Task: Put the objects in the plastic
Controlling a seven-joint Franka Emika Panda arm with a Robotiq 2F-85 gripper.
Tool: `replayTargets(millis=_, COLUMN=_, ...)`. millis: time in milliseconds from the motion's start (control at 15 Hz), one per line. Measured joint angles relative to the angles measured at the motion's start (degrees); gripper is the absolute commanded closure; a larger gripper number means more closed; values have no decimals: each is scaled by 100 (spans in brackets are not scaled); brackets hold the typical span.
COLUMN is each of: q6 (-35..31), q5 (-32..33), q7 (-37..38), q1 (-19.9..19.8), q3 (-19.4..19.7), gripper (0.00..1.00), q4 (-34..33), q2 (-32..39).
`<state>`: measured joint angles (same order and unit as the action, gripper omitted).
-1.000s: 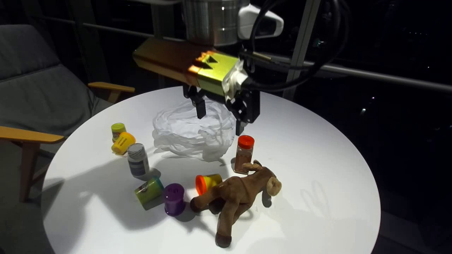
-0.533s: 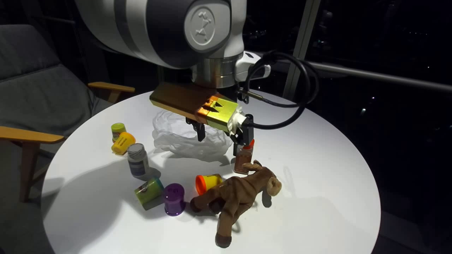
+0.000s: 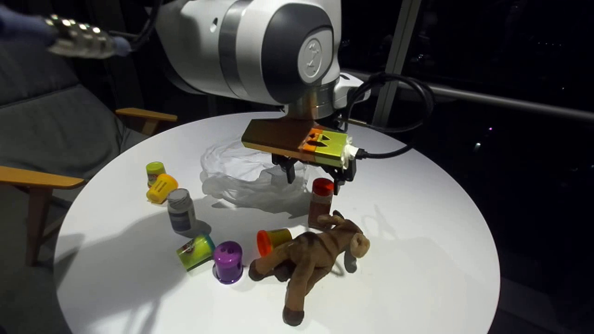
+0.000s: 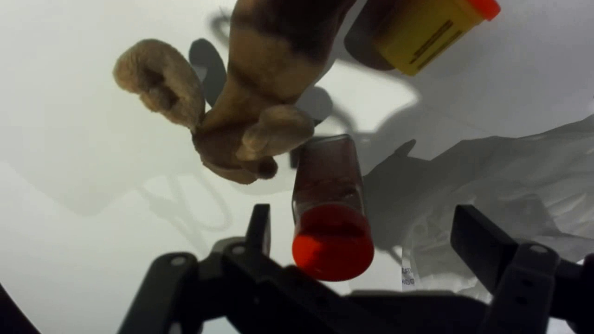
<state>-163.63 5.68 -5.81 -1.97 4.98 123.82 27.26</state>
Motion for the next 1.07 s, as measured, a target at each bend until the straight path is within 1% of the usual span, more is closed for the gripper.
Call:
replayTargets(millis=267, q6=5, q5=1, q7=-2, q1=-46, q3=4, gripper=0, q4=-400, q2=328)
replayTargets(millis=333, q6=6, q5=1, q7=-2, q1=-53, q3=4, gripper=7, q4=-492, q2=407)
replayTargets(millis=400, q6=7, q5=1, q7=-2, q1=-58, q3=4, gripper=26, q4=-578, q2=484)
replayTargets(millis=600, q6=21, q5=2, q7=-2, q1=-62, q3=26, gripper=51, q4=-765, q2=639)
replayTargets(millis=733, q6=114, q5=4, q7=-2, q1=-62, q3=79, gripper=65, q4=-812, q2=650)
replayTargets(millis=800, q6=174, q5=7, q7=-2, q1=-62, q3=113, gripper=73, q4=-827, q2=646)
replayTargets(millis=867, q6=231, q5=10, q7=-2, q1=-62, q3=147, gripper=76, q4=-843, q2=633)
replayTargets(millis=1067, q6=418, q5=13, q7=-2, q1=-63, q3=209, gripper=76, q4=-867, q2=553)
